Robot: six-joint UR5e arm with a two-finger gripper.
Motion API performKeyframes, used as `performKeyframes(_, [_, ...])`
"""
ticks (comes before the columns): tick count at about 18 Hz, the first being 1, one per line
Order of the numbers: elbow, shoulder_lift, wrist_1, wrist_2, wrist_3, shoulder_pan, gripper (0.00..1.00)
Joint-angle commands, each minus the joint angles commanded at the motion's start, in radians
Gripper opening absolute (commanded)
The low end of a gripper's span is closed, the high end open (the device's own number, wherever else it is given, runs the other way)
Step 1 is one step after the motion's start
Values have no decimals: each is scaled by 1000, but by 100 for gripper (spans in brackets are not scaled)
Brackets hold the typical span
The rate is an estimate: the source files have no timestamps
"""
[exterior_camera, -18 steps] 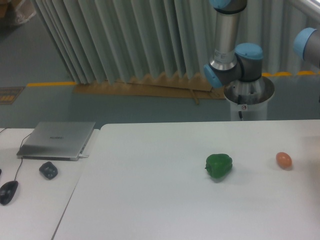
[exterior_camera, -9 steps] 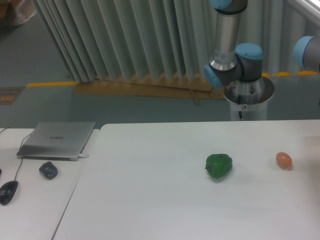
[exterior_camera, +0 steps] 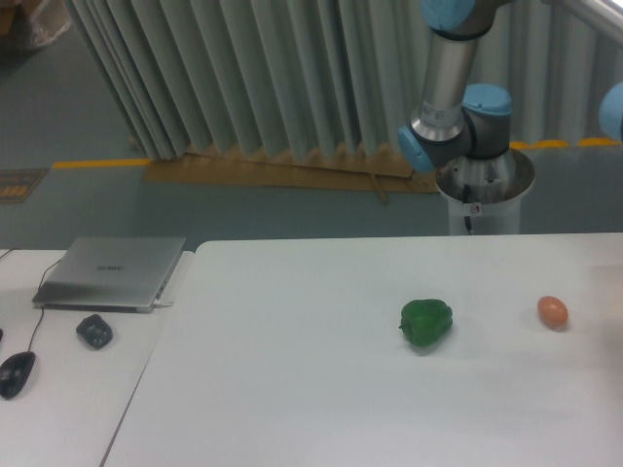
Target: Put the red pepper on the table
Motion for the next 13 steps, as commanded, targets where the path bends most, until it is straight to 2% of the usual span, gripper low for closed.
performKeyframes(2, [-15,9,0,2,-1,0,100])
performKeyframes(4, [-64,59,0,-2,0,21,100])
performKeyframes(6, [-93,86,5,5,9,34,100])
performKeyframes(8, [-116,90,17,29,-10,37,100])
performKeyframes(9, [-126,95,20,25,-76,46,100])
performKeyframes(11, [-162,121,21,-6,-348,52,100])
performKeyframes(13, [-173,135,28,-78,-530,78,100])
